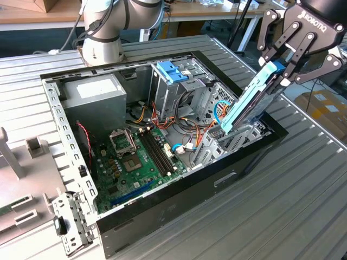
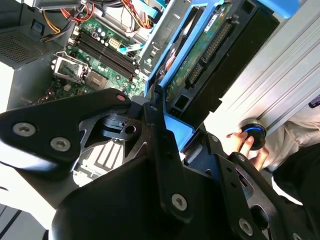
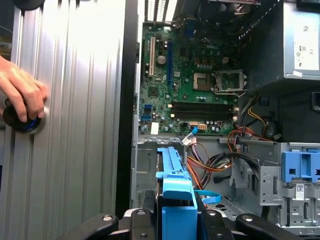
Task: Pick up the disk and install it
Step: 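Insert the disk into the insertion slot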
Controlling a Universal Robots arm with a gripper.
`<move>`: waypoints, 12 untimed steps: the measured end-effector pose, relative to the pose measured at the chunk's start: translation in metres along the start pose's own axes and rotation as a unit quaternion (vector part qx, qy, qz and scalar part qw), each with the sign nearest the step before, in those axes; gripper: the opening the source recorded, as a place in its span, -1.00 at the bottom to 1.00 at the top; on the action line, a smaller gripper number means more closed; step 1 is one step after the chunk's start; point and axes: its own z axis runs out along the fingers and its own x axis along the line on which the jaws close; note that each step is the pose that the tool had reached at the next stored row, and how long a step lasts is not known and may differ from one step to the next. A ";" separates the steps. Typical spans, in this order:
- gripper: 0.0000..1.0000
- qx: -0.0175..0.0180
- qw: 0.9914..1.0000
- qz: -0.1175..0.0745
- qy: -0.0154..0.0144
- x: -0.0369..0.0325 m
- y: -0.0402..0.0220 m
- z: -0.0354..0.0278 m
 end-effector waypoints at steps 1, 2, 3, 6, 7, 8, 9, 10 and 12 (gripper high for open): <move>-0.25 0.000 1.000 0.001 0.000 -0.0008 0.0006 0.0005; -0.25 0.000 1.000 0.001 0.000 -0.0017 0.0013 0.0009; -0.25 0.000 1.000 0.001 0.000 -0.0024 0.0017 0.0013; -0.25 0.000 1.000 0.001 0.000 -0.0044 0.0019 0.0035; -0.25 0.000 1.000 0.001 0.000 -0.0047 0.0019 0.0046; -0.25 0.000 1.000 0.001 0.000 -0.0058 0.0021 0.0063; -0.25 0.000 1.000 0.001 0.000 -0.0066 0.0023 0.0074; -0.25 0.000 1.000 0.001 0.000 -0.0075 0.0023 0.0084; -0.25 0.000 1.000 0.001 0.000 -0.0098 0.0021 0.0102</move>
